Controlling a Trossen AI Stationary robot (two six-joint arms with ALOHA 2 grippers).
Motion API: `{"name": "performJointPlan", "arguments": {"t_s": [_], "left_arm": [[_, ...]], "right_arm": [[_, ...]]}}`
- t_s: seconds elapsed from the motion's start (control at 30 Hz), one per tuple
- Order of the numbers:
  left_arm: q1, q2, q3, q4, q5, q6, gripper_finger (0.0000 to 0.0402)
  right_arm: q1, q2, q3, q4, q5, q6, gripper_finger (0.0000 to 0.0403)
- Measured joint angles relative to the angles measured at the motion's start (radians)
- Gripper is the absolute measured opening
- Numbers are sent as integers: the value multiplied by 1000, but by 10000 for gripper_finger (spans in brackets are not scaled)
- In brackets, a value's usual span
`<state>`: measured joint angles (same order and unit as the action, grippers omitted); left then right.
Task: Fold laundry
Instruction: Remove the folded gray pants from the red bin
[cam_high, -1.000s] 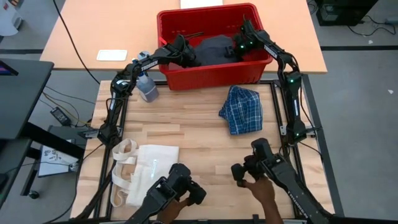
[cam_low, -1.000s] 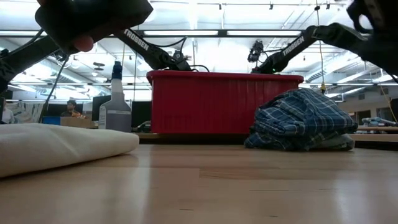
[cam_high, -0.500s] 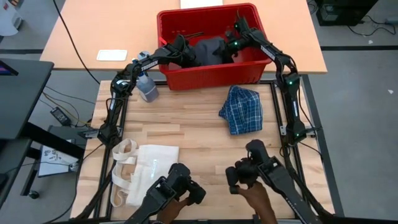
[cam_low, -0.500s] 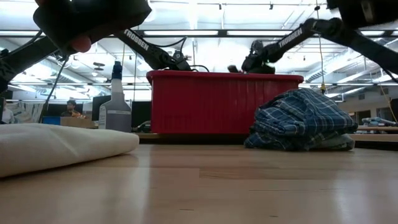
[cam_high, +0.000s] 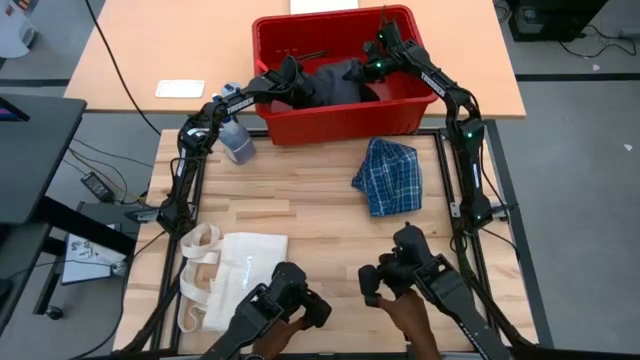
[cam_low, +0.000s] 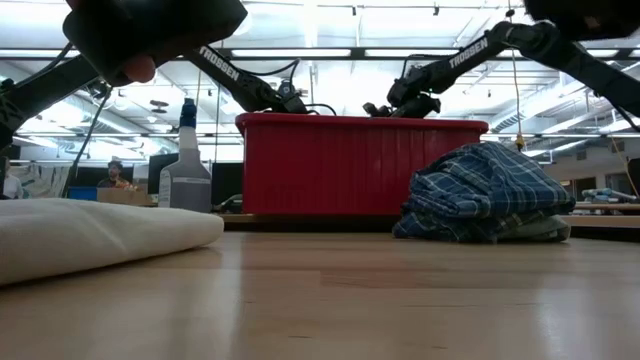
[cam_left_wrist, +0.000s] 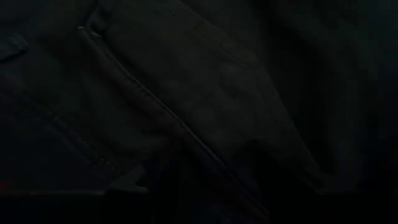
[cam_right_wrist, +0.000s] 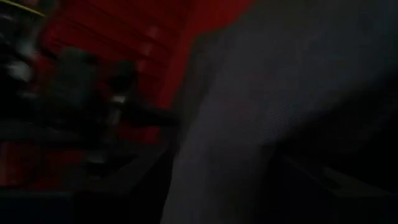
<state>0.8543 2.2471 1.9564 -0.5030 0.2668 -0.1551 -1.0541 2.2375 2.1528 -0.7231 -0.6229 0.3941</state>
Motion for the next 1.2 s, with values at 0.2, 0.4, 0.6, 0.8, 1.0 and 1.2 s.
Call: {"name": "performJointPlan", "arguments": {"t_s": [0.2, 0.4, 0.6, 0.8, 1.0, 1.2], "left_arm": [[0, 0, 0, -4, 0, 0, 197], [0, 0, 0, 3, 0, -1, 197], [0, 0, 0, 12, 0, -6, 197], [0, 0, 0, 17, 0, -9, 197], [-1, 0, 0, 18, -1, -10, 197], [-1, 0, 0, 19, -1, -10, 197]], "right_arm": [[-17, 2, -3, -139, 173, -62, 256], [-29, 3, -120, 3, 173, -59, 256], [1, 3, -254, 350, 60, 58, 279], [5, 3, -318, 376, 67, 136, 342], [3, 3, -338, 550, -36, 338, 388], [6, 2, -314, 741, -153, 509, 391]]}}
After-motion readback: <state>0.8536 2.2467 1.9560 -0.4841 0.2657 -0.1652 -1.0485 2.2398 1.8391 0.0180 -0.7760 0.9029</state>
